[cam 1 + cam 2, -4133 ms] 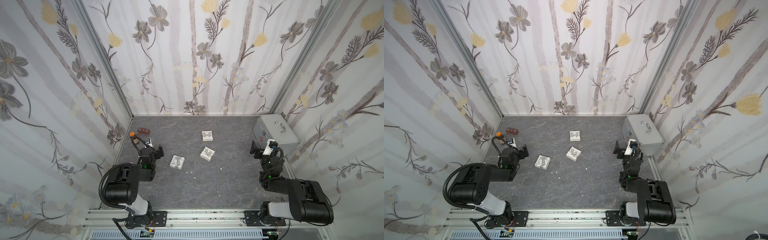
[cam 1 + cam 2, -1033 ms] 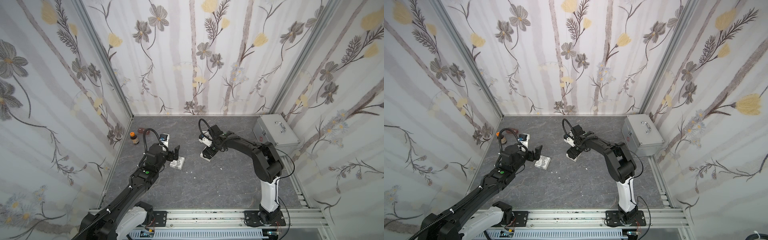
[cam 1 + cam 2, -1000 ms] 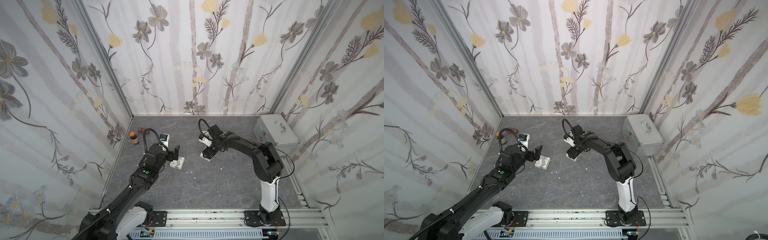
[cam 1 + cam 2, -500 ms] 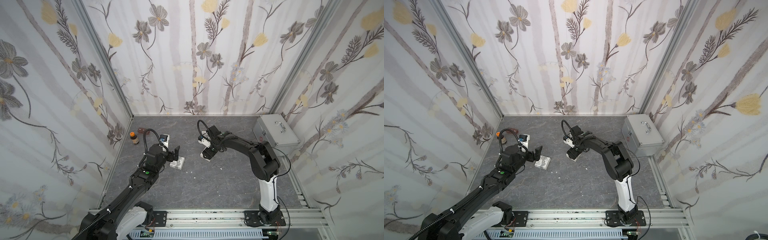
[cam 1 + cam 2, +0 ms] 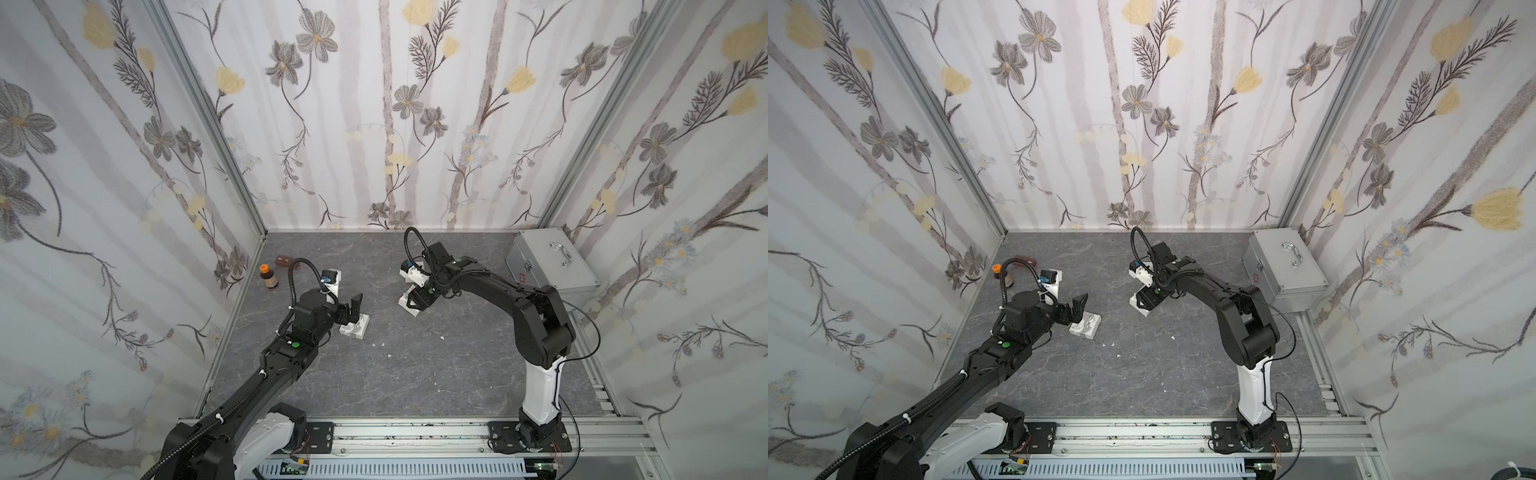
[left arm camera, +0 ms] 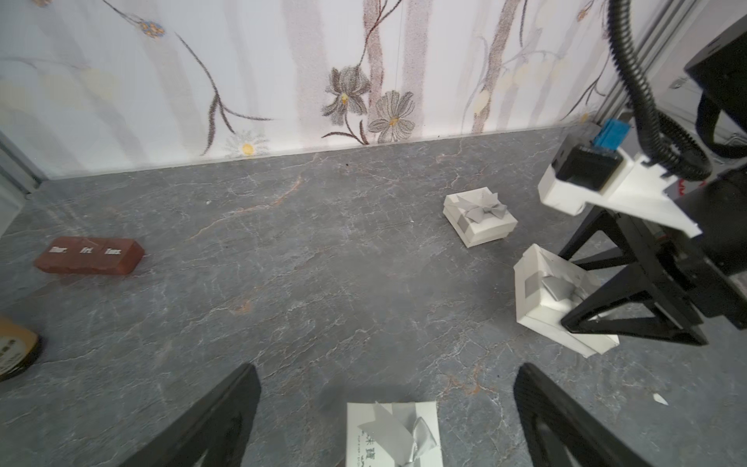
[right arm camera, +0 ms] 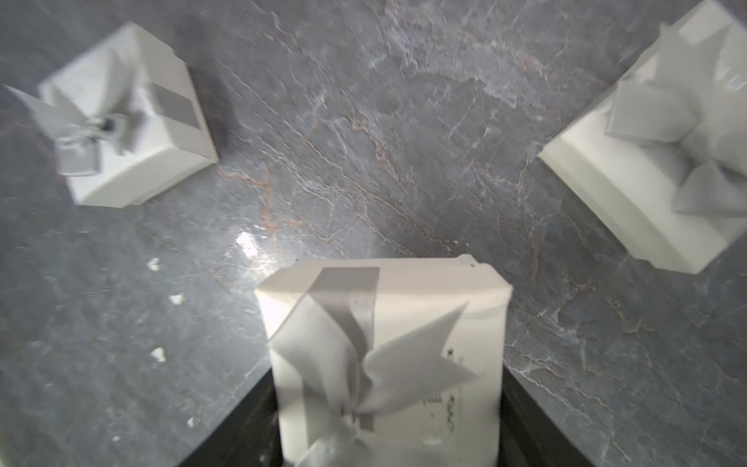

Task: Take the necklace out of the lift-off lid jewelry box
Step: Pick up the jewelry box from the center of the board, then open the lid on the jewelry box.

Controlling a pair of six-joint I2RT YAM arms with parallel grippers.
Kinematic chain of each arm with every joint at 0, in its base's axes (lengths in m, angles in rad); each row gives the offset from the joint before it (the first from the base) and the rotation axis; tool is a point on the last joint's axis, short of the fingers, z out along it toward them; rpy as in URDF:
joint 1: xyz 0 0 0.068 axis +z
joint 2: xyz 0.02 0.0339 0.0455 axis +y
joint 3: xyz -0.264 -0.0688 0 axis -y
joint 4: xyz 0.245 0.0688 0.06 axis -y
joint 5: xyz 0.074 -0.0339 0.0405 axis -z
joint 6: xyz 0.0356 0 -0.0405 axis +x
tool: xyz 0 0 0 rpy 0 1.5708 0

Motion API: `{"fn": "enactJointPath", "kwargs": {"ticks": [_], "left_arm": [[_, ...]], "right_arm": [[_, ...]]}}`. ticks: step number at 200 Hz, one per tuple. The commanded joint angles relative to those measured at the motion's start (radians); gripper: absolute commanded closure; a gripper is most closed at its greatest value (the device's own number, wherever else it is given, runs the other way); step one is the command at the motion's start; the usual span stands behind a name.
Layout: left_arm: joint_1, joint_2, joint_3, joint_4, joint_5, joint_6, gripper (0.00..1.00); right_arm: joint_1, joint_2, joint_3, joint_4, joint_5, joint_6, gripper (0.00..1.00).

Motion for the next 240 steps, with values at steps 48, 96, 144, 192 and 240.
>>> {"fn": "enactJointPath", "kwargs": {"ticks": [48, 96, 144, 192, 240], "left_arm": [[-0.004, 0.129, 0.038, 0.469, 0.457, -0.358, 0.0], [-0.033, 0.247, 0.111, 0.8, 0.671, -0.542, 0.0], [-0.045, 0.308, 0.156, 0.996, 0.79, -0.667, 0.0], [-0.088, 0.351, 0.207, 1.023, 0.871, -0.665, 0.0], [-0.1, 0.398, 0.229, 1.093, 0.896, -0.696, 0.0]], "right_arm": [[-0.104, -0.286, -0.105, 0.244, -0.521, 0.108, 0.31], [-0.108, -0.411, -0.15, 0.421, -0.766, 0.202, 0.31], [-0.112, -0.493, -0.238, 0.665, -0.896, 0.357, 0.29], [-0.112, -0.523, -0.281, 0.824, -0.947, 0.49, 0.29], [-0.113, -0.526, -0.293, 0.871, -0.957, 0.536, 0.3]]}}
